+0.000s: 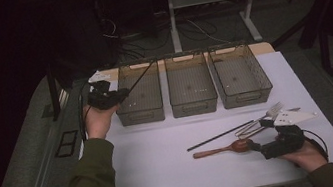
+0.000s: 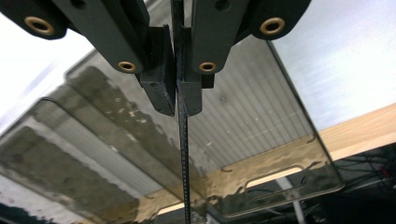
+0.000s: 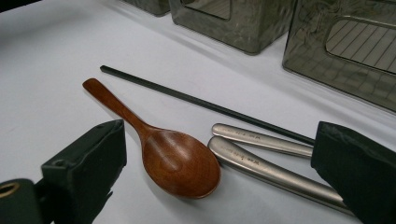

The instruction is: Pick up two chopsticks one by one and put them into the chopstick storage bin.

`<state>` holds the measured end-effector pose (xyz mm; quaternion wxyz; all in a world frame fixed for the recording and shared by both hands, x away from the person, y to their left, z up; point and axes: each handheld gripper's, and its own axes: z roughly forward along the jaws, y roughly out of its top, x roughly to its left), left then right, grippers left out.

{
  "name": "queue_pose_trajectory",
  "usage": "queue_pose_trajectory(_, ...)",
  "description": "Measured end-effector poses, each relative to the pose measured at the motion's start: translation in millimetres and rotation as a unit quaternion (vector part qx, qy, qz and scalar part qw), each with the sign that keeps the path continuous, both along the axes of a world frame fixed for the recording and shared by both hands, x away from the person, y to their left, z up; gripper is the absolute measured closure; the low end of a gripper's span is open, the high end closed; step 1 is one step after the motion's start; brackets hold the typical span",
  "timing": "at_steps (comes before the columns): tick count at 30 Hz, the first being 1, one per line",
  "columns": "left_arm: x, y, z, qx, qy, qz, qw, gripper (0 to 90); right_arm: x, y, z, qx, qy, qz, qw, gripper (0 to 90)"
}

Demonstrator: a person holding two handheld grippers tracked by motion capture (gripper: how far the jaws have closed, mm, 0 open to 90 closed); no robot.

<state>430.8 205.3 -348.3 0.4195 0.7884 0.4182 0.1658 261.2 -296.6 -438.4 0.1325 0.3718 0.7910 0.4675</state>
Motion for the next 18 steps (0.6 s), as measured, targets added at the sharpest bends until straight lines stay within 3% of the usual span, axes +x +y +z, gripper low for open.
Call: queue_pose_trajectory(18, 27.1, -9.9, -27.5, 0.021, 0.044, 0.037, 0.9981, 85.1, -0.2, -1.2, 0.2, 0.003, 0.000, -0.001, 1.0000, 2.9)
